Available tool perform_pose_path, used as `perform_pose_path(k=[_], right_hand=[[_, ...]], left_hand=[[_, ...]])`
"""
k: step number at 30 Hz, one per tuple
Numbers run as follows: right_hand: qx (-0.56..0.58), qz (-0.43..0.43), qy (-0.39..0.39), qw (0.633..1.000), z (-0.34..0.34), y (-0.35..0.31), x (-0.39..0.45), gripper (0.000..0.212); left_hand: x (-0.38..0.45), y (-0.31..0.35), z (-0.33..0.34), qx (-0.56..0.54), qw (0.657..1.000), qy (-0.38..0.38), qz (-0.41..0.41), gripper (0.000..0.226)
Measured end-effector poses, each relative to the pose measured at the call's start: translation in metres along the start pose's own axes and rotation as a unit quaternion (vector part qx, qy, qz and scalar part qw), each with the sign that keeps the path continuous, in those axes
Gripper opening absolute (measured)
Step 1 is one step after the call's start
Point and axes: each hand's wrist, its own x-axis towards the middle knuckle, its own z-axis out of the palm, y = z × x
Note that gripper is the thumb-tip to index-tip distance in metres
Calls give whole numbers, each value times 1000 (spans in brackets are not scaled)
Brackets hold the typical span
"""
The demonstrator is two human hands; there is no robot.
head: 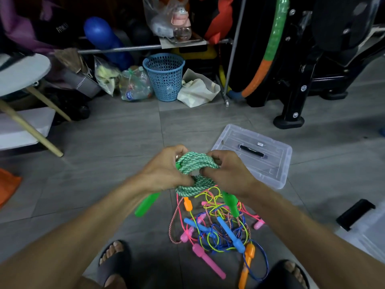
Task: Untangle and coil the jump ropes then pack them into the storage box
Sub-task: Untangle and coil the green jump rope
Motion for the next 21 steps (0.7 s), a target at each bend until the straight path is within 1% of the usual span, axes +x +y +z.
perform_pose_path(k=[2,4,5,7,9,10,11,12,14,15,16,17,18,19,20,21], right_hand=[[111,49,25,992,2,-1,-1,14],[219,70,30,973,2,-2,-2,16],[260,74,30,962,2,-3,-2,16],[296,84,28,951,1,-5,-3,17],[292,87,21,952,2,-4,-3,16],[270,82,8,959,2,-4,-3,13],[222,68,-8,973,0,-5,-4,9],[162,54,-26,985,-5,-5,-3,13],[50,51,-68,995,-23,-2,1,43],[-10,40,-84,996,-33,0,4,49],[-92,-1,-88,992,-42,3,5,44],[-209,-52,-70,974,-49,9,8,33],[-322,-93,-37,942,-54,13,10,22],[-393,-109,-1,913,-57,17,11,17],[-407,-98,26,908,-60,19,12,16],[-387,-78,41,918,-61,18,11,16]], left_hand=[[-4,0,9,-5,998,57,22,36],[-5,-3,8,-46,994,101,20,35],[-5,-3,3,-60,992,111,15,35],[-7,-2,-3,-70,992,103,9,34],[-9,1,-4,-50,995,88,12,27],[-9,2,-4,-34,996,87,9,22],[-9,2,-6,-21,996,90,4,16],[-8,2,-9,-13,995,96,-1,13],[-5,-1,-18,0,994,112,-16,12],[-5,-3,-23,12,993,115,-23,13],[-5,-4,-27,29,993,113,-26,17],[-5,-5,-30,43,994,102,-27,22],[-5,-6,-32,51,995,86,-25,25],[-5,-7,-33,49,996,66,-20,24],[-5,-8,-33,47,998,45,-12,20],[-6,-7,-32,50,998,22,-4,18]])
